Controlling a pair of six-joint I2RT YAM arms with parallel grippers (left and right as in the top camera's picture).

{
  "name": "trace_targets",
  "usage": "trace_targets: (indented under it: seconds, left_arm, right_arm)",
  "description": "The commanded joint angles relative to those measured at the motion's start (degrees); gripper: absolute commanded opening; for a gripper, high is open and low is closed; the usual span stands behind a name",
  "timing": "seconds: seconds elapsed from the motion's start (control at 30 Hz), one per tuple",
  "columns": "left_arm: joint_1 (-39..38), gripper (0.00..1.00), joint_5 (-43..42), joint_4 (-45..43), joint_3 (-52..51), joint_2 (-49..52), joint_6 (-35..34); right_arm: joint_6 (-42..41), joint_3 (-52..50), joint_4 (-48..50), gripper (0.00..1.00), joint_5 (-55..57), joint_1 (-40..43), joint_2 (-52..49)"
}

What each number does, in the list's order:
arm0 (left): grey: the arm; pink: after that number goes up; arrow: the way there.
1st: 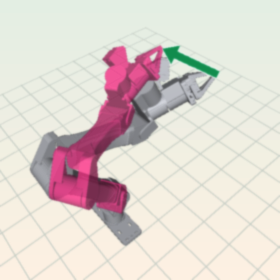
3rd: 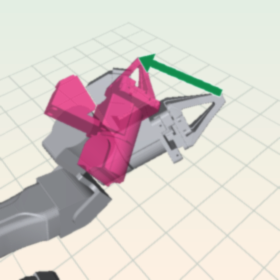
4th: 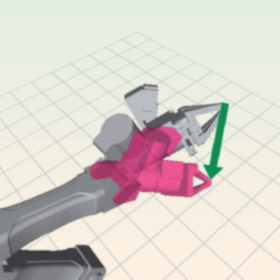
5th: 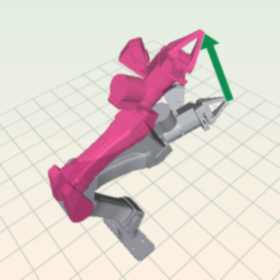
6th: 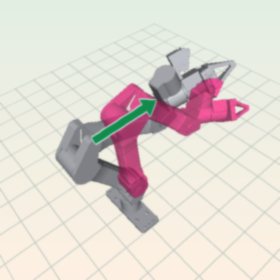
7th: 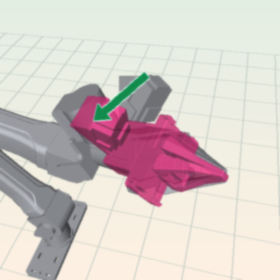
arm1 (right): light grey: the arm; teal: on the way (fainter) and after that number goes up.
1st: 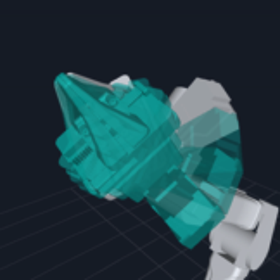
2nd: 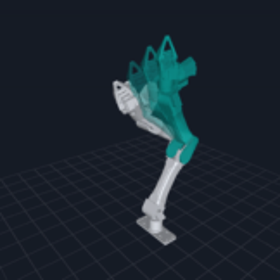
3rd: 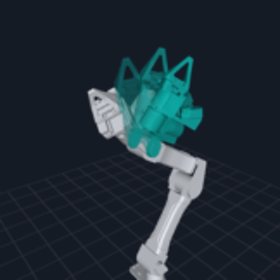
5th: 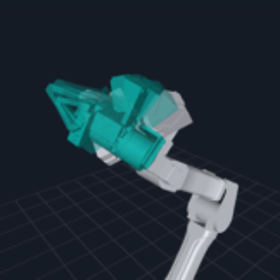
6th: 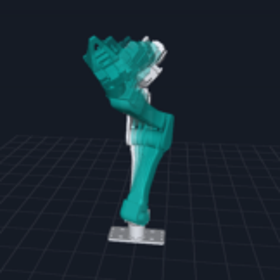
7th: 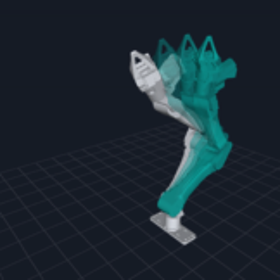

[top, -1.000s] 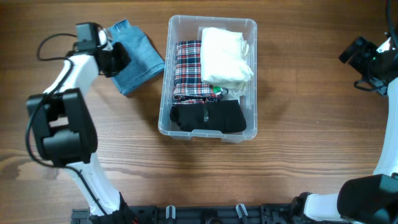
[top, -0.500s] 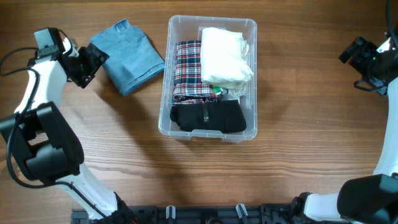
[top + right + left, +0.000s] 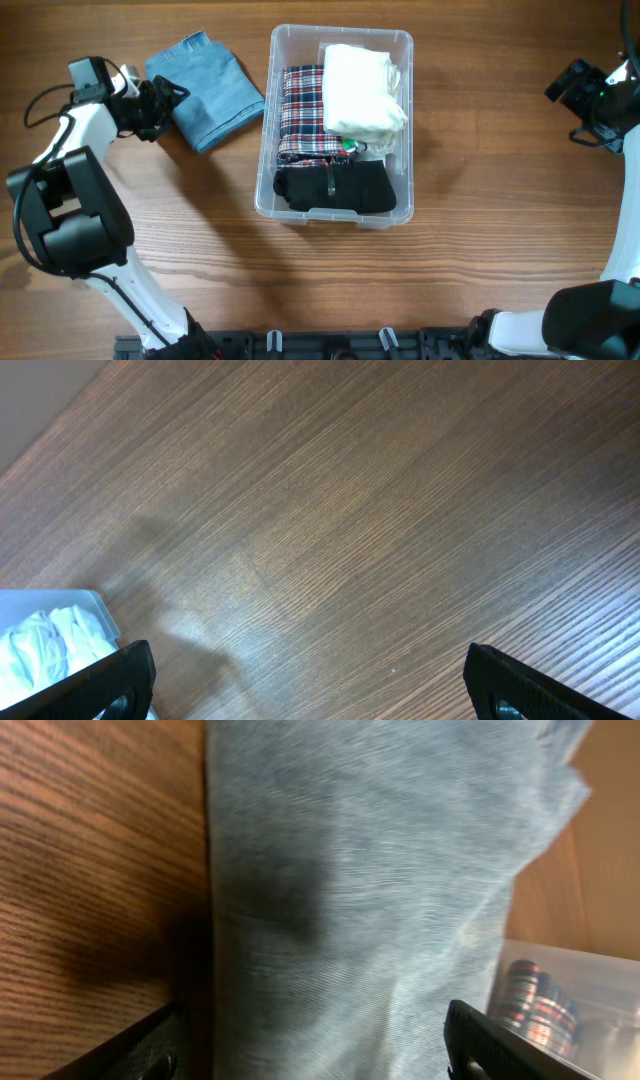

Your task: Pack container

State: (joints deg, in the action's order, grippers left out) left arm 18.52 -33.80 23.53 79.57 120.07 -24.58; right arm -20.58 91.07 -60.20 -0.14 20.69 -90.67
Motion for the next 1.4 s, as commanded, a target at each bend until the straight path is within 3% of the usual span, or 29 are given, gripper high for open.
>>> trace_targets:
  seconds: [0.0,1.07,1.17,1.37]
  left_arm:
    - [0.6,0.80,-1.5,0.5,-0.7,2.8,-0.6]
    - [-2.3,0.76,-7.0,-7.6,-0.7,10.5,-4.4]
    - [-2.3,0.67,-6.1,-7.6,-0.7,10.5,-4.4]
    - [-2.2,0.14,-5.1,-7.0,-0.7,10.5,-4.4]
  right_arm:
    - [-0.5,0.7,0.2,1.00,0.2,0.1,-0.4]
    - [-0.5,0.7,0.2,1.00,0.2,0.1,-0.4]
    - [-0.5,0.7,0.2,1.00,0.2,0.1,-0.4]
    - [-0.5,0.7,0.2,1.00,0.2,0.1,-0.4]
